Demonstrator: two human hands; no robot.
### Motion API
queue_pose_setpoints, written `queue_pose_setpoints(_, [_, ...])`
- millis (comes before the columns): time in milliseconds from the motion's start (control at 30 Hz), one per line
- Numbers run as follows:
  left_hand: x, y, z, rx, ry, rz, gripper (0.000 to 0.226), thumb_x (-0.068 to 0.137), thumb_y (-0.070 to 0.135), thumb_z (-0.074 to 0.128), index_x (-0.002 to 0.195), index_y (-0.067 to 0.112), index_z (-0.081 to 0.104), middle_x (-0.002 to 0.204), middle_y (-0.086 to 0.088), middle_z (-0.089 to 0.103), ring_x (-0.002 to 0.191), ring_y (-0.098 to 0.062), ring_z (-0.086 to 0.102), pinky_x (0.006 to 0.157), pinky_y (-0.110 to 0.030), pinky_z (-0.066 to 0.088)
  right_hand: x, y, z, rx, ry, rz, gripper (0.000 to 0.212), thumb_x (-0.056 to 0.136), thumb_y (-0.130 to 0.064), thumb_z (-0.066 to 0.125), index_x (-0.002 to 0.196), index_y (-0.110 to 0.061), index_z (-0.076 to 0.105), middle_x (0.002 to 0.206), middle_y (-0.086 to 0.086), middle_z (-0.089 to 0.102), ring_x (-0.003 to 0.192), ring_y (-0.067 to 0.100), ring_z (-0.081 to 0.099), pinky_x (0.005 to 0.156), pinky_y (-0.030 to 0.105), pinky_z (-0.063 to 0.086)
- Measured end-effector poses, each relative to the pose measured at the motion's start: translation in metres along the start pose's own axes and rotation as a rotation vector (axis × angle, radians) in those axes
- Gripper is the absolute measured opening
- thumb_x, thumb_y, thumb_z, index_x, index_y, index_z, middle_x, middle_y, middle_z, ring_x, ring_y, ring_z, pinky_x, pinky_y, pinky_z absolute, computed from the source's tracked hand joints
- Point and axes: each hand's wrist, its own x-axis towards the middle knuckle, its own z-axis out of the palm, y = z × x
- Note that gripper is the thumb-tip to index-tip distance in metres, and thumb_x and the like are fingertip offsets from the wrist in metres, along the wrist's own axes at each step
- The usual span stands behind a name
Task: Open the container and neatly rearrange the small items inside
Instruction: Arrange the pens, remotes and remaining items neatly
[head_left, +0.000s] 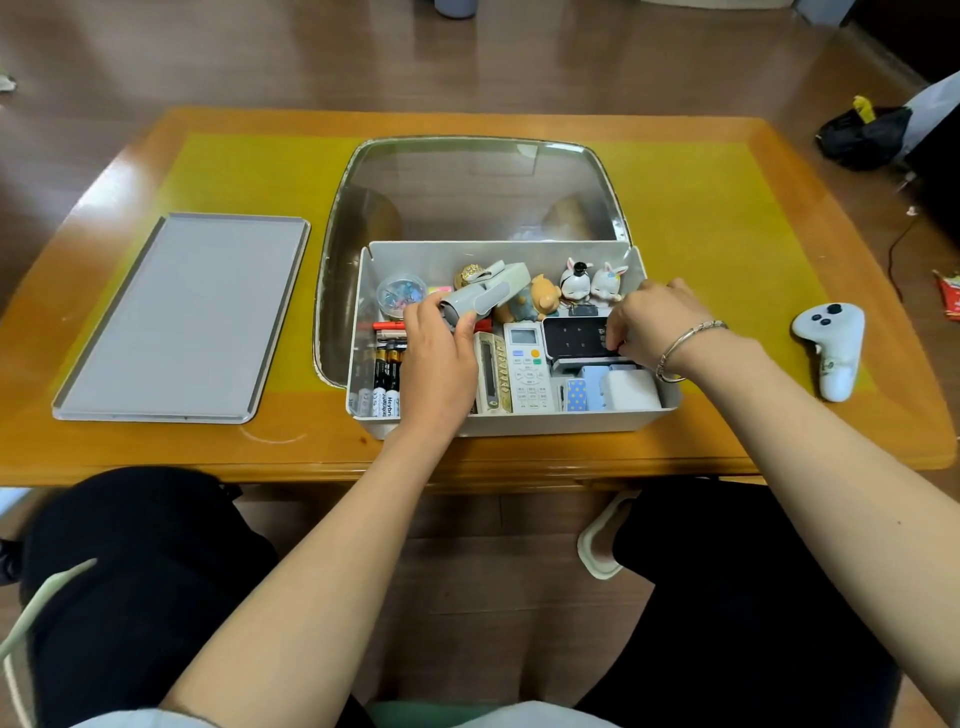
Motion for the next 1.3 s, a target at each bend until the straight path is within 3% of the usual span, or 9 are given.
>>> queue_pose_setpoints(133, [0.000, -0.001, 0.000, 0.010, -0.002, -0.002, 0.039, 0.101, 0.030, 0.042, 0.132, 0.007, 0.041, 0.128, -0.008, 0.043, 0.096, 0.000, 0.037, 0.060, 0.003, 0.033, 0.002, -0.009, 0.005, 0.092, -0.056, -0.071, 0.029, 0.085, -0.012, 0.059, 0.107, -0.027, 0.068, 0.105, 0.001, 0.070, 0.101, 0.025, 0.061, 0.085, 0.030, 0.047])
queue_pose_setpoints(233, [0.001, -0.001, 0.001, 0.007, -0.003, -0.002, 0.038, 0.101, 0.030, 0.042, 0.132, 0.008, 0.042, 0.128, -0.008, 0.043, 0.096, 0.000, 0.037, 0.060, 0.004, 0.032, 0.002, -0.017, 0.008, 0.151, -0.158, -0.087, 0.031, 0.088, -0.010, 0.057, 0.115, -0.023, 0.065, 0.110, 0.004, 0.068, 0.103, 0.026, 0.061, 0.087, 0.035, 0.050])
queue_pose_setpoints(433, [0.001, 0.000, 0.001, 0.008, -0.007, -0.002, 0.038, 0.101, 0.030, 0.041, 0.131, 0.008, 0.042, 0.128, -0.007, 0.044, 0.097, 0.000, 0.037, 0.061, 0.001, 0.032, 0.006, -0.019, 0.006, 0.107, -0.193, -0.048, 0.028, 0.085, -0.007, 0.058, 0.106, -0.024, 0.067, 0.105, 0.006, 0.067, 0.094, 0.028, 0.061, 0.076, 0.031, 0.052])
queue_pose_setpoints(600, [0.001, 0.000, 0.001, 0.011, -0.012, -0.006, 0.038, 0.101, 0.029, 0.041, 0.131, 0.007, 0.042, 0.128, -0.009, 0.044, 0.096, -0.001, 0.037, 0.063, 0.007, 0.031, -0.002, -0.025, 0.004, 0.181, -0.040, -0.081, 0.019, 0.084, -0.028, 0.065, 0.103, -0.025, 0.069, 0.103, -0.002, 0.070, 0.097, 0.022, 0.062, 0.078, 0.031, 0.050])
queue_pose_setpoints(700, [0.001, 0.000, 0.001, 0.015, -0.016, -0.003, 0.039, 0.101, 0.030, 0.041, 0.132, 0.007, 0.042, 0.129, -0.008, 0.044, 0.096, -0.001, 0.038, 0.061, 0.005, 0.033, -0.007, -0.035, 0.005, 0.150, -0.088, -0.119, 0.020, 0.078, -0.040, 0.071, 0.093, -0.028, 0.070, 0.095, -0.009, 0.070, 0.092, 0.017, 0.062, 0.076, 0.028, 0.042])
queue_pose_setpoints(1033, [0.002, -0.003, 0.002, 0.018, -0.057, 0.006, 0.040, 0.101, 0.033, 0.040, 0.132, 0.008, 0.042, 0.125, -0.005, 0.044, 0.092, -0.005, 0.043, 0.059, -0.005, 0.031, -0.006, -0.039, 0.010, 0.199, -0.154, -0.095, 0.017, 0.072, -0.034, 0.077, 0.087, -0.027, 0.071, 0.091, -0.007, 0.071, 0.086, 0.015, 0.062, 0.070, 0.023, 0.039])
queue_pose_setpoints(1167, [0.000, -0.003, 0.000, -0.018, -0.132, 0.037, 0.040, 0.101, 0.032, 0.039, 0.135, 0.010, 0.040, 0.126, -0.005, 0.044, 0.095, -0.003, 0.040, 0.075, -0.018, 0.038, -0.006, -0.036, 0.010, 0.351, 0.022, -0.053, 0.028, 0.074, -0.040, 0.075, 0.093, -0.021, 0.065, 0.091, -0.003, 0.064, 0.084, 0.016, 0.058, 0.070, 0.026, 0.042])
queue_pose_setpoints(1233, [0.000, -0.002, -0.001, -0.030, -0.164, 0.058, 0.039, 0.101, 0.031, 0.040, 0.134, 0.010, 0.040, 0.125, -0.005, 0.043, 0.098, -0.004, 0.041, 0.080, -0.020, 0.039, -0.007, -0.034, 0.008, 0.504, 0.190, 0.016, 0.036, 0.077, -0.030, 0.074, 0.106, -0.017, 0.058, 0.103, 0.003, 0.059, 0.089, 0.020, 0.057, 0.077, 0.029, 0.044])
queue_pose_setpoints(1300, [0.000, -0.001, -0.002, -0.048, -0.198, 0.087, 0.039, 0.101, 0.029, 0.042, 0.135, 0.009, 0.040, 0.124, -0.004, 0.042, 0.100, -0.005, 0.040, 0.084, -0.019, 0.038, -0.007, -0.035, 0.005, 0.638, 0.197, 0.042, 0.056, 0.078, -0.019, 0.073, 0.127, -0.021, 0.047, 0.114, 0.003, 0.055, 0.085, 0.019, 0.060, 0.081, 0.030, 0.047])
